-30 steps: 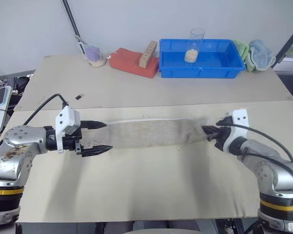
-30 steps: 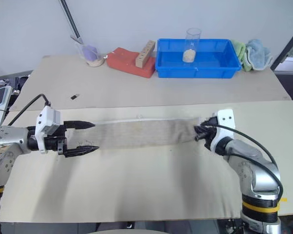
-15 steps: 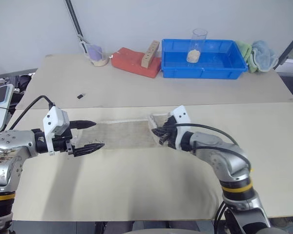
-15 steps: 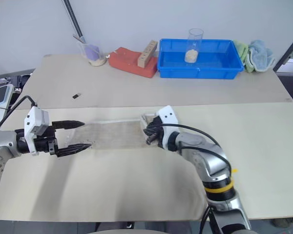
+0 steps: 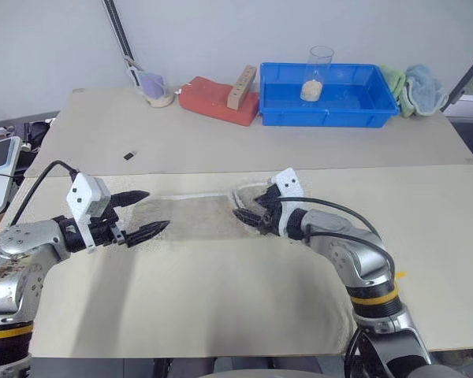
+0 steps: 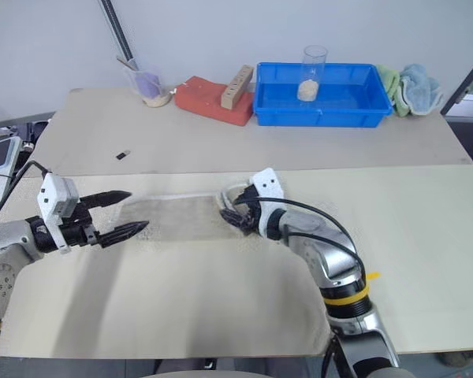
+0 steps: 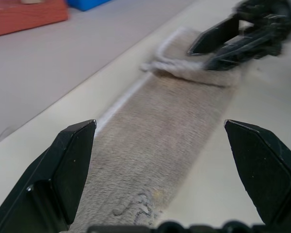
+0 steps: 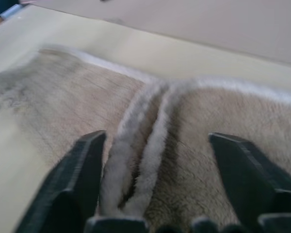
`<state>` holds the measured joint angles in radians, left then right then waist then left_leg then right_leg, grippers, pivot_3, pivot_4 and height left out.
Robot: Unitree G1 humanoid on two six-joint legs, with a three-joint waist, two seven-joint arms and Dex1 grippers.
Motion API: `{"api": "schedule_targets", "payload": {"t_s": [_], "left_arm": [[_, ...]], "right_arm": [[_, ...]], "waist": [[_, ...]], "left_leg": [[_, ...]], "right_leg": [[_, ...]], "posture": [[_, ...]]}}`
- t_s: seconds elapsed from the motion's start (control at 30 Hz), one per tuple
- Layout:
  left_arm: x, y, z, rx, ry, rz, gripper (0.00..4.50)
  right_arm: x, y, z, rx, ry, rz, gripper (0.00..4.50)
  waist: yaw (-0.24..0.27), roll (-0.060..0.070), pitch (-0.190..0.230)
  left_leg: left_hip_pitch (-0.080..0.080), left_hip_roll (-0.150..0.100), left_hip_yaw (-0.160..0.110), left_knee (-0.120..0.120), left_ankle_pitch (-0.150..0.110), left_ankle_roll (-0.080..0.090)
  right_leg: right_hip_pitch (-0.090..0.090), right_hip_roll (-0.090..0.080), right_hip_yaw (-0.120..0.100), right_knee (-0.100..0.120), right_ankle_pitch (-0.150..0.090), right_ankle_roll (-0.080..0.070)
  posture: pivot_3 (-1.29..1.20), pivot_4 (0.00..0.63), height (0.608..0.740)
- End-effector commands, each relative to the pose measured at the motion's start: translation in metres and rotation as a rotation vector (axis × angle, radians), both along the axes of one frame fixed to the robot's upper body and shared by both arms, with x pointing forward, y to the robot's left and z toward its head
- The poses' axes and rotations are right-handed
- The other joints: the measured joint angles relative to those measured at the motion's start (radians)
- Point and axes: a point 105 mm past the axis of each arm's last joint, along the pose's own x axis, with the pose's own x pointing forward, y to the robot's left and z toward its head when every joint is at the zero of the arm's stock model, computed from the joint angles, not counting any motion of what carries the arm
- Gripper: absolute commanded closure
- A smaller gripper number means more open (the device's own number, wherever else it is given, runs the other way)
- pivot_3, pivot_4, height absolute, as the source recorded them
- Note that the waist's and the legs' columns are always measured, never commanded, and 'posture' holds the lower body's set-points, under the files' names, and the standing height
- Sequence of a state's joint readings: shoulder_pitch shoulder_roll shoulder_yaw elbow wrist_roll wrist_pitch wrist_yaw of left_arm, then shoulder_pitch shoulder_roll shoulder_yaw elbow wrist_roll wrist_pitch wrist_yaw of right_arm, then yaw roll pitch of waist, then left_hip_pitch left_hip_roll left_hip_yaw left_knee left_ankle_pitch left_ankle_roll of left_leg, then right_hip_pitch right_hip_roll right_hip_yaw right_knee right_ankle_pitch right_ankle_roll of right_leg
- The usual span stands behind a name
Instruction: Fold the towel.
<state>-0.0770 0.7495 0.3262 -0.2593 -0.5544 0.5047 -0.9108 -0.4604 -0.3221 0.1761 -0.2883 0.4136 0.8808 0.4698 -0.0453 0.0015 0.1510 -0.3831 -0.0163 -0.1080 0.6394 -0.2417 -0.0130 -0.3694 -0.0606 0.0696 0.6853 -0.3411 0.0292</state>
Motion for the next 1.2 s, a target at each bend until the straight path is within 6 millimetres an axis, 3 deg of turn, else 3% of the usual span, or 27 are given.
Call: {"api": "schedule_targets", "payload": {"t_s": [0.03,0.2,0.4,0.57,0.7,0.83,0.97,1.2], "left_arm": [[0.007,0.019,0.003,-0.106,-0.018,0.238,0.00],[0.003,0.020,-0.031,-0.262,0.117,0.494,0.00],[0.011,0.011,-0.061,-0.349,0.239,0.709,0.00],[0.013,0.013,-0.060,-0.416,0.237,0.809,0.00],[0.009,0.007,-0.039,-0.493,0.152,0.785,0.00],[0.002,0.021,-0.031,-0.504,0.112,0.873,0.00],[-0.004,0.028,-0.055,-0.484,0.247,0.971,0.00],[0.003,0.011,-0.073,-0.426,0.386,0.924,0.00]], "right_arm": [[-0.019,0.000,0.049,0.001,-0.216,0.180,0.35],[-0.043,-0.009,0.062,-0.092,-0.279,0.385,0.35],[-0.053,-0.016,0.062,-0.176,-0.291,0.496,0.35],[-0.059,-0.020,0.065,-0.178,-0.280,0.560,0.35],[-0.061,-0.025,0.068,-0.162,-0.273,0.592,0.35],[-0.059,-0.025,0.076,-0.143,-0.292,0.598,0.35],[-0.055,-0.023,0.079,-0.139,-0.304,0.583,0.35],[-0.051,-0.021,0.081,-0.140,-0.316,0.573,0.35]], "waist": [[0.001,-0.001,0.000],[0.000,-0.002,-0.001],[0.009,-0.004,-0.001],[0.014,-0.004,-0.001],[0.018,-0.005,-0.001],[0.020,-0.005,-0.001],[0.025,-0.005,-0.001],[0.036,-0.005,-0.001]], "left_leg": [[0.000,0.000,0.000,0.000,0.000,0.000],[0.000,0.001,0.000,0.000,0.000,0.000],[0.000,0.000,0.000,0.002,0.000,0.000],[0.000,-0.001,0.001,0.002,0.000,0.000],[-0.001,-0.001,0.001,0.002,0.000,0.000],[-0.001,-0.001,0.002,0.002,0.000,0.000],[0.000,-0.001,0.002,0.002,0.000,0.000],[0.000,-0.002,0.002,0.002,0.000,-0.001]], "right_leg": [[0.000,0.000,0.000,0.000,0.000,0.000],[0.001,0.000,0.000,-0.001,0.000,0.000],[0.002,0.000,0.000,-0.002,0.000,0.000],[0.003,-0.001,0.000,-0.003,0.000,0.000],[0.003,-0.001,0.000,-0.004,0.000,0.000],[0.003,-0.001,0.000,-0.004,0.000,0.000],[0.004,-0.001,0.000,-0.005,0.000,0.000],[0.005,-0.001,0.000,-0.006,0.000,0.000]], "posture": [[0.00,0.150,0.740],[0.00,0.150,0.740],[0.00,0.150,0.740],[0.00,0.150,0.740],[0.00,0.150,0.740],[0.00,0.150,0.740],[0.00,0.150,0.740],[0.00,0.150,0.740]]}}
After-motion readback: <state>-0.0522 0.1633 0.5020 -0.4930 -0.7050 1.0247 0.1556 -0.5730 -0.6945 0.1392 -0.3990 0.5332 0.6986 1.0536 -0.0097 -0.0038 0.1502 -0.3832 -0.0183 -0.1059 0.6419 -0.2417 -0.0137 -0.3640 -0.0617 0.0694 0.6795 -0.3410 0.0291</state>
